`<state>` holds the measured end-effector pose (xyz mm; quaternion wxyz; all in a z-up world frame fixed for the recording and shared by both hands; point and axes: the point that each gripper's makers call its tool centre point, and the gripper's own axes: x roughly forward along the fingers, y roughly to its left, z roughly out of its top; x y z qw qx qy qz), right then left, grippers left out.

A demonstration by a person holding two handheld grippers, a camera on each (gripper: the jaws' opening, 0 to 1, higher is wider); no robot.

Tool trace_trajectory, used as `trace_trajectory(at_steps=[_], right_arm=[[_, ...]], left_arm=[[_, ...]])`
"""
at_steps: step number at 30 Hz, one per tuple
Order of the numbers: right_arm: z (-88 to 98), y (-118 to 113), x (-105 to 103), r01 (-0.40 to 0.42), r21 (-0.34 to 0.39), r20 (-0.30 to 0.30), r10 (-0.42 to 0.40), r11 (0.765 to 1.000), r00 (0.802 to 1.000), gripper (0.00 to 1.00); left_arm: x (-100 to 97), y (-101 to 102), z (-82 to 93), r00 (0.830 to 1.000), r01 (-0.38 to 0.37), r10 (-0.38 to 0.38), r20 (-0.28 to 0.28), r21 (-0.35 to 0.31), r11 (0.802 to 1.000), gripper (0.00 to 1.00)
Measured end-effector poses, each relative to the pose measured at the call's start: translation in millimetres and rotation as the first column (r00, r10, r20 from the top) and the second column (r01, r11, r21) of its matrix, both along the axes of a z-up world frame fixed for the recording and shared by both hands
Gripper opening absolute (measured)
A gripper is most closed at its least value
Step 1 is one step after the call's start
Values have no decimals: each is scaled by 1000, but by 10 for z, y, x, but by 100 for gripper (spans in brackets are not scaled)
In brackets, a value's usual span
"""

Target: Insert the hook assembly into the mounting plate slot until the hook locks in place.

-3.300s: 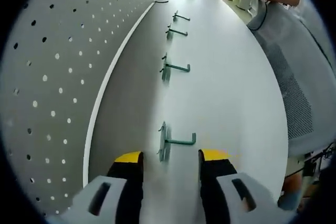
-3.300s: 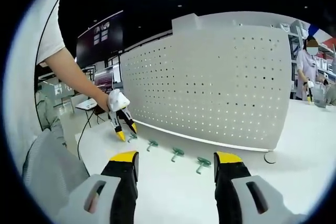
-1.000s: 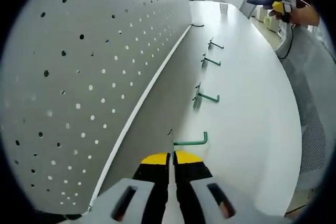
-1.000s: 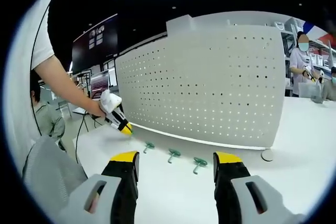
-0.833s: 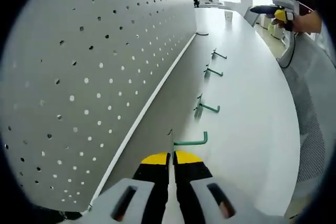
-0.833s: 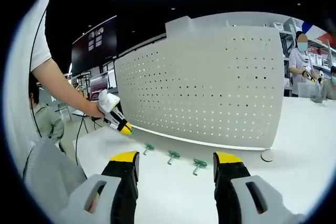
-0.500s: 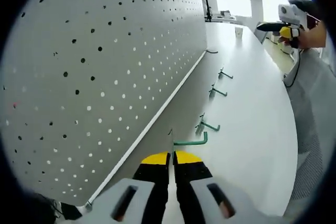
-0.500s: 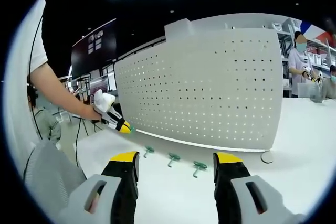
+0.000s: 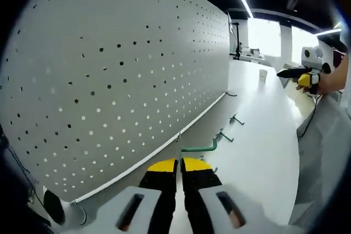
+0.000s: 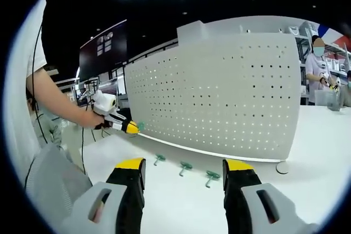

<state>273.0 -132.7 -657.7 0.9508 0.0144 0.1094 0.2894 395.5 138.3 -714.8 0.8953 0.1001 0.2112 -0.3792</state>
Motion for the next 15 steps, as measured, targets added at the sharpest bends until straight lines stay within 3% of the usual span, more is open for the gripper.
trace_trajectory(at_steps=[3,7,10,13,15], right_arm=[[4,13,-5,-6,-5,5,6,1000,1000,55],[24,35,-10,-14,-2,11,14,1000,1000,55],[51,49,-12,-19,5,19,19,1000,1000,56],[66,65,-17,-24,9,24,24,1000,999,56],[66,74,-22,-27,9,23,27,1000,999,56]], left_arm=[[-16,-1,63,1000,-5,6,28,-26,1000,3],[-22,-33,237,997,-39,46,56,-122,992,3],[-58,-61,299,996,-39,50,70,-144,989,3],[-74,-77,420,993,-69,88,80,-221,973,3],[-93,-85,452,992,-69,92,87,-232,970,3]])
